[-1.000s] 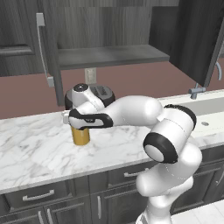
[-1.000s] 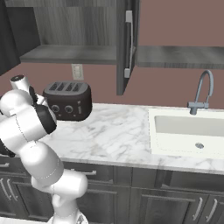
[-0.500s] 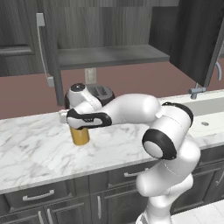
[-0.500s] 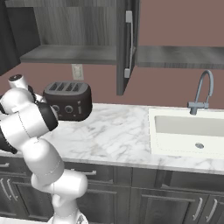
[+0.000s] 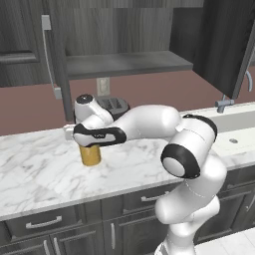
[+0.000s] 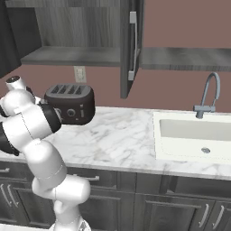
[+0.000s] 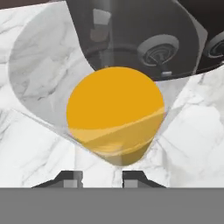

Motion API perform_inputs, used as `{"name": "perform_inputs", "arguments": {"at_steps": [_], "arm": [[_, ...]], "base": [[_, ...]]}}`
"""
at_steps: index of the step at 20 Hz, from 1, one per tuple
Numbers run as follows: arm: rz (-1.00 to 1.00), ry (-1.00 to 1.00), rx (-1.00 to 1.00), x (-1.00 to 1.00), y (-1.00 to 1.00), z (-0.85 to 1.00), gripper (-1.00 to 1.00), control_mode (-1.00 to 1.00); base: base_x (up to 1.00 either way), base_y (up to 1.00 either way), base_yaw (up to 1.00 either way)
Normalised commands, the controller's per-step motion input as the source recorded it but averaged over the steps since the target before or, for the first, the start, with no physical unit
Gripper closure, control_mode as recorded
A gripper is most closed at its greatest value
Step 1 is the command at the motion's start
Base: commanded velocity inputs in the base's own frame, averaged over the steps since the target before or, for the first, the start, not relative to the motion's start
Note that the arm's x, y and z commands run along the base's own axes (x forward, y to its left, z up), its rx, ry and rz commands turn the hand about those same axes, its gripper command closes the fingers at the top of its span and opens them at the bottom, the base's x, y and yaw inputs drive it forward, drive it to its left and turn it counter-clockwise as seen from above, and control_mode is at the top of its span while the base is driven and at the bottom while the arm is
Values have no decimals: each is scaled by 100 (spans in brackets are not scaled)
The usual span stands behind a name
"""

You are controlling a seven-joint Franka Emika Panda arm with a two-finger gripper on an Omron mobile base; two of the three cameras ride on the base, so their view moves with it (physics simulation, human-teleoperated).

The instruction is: There is a tray on the dining counter. Grab the cup, mug, and pitcher and place them on the tray. The pitcher may be placed next to the tray if it cannot fit the tray.

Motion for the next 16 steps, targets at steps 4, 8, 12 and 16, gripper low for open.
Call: {"name": "perform_inputs", "arguments": {"at_steps": [4, 8, 12, 16], "arm": [[0, 0, 0, -39, -36, -49, 100, -100], [0, 0, 0, -68, -41, -34, 100, -100], [2, -7, 0, -89, -37, 4, 100, -100], [4, -19, 0, -76, -32, 60, 100, -100]], "base": [[0, 0, 0], [0, 0, 0], [0, 0, 0], [0, 0, 0]]}}
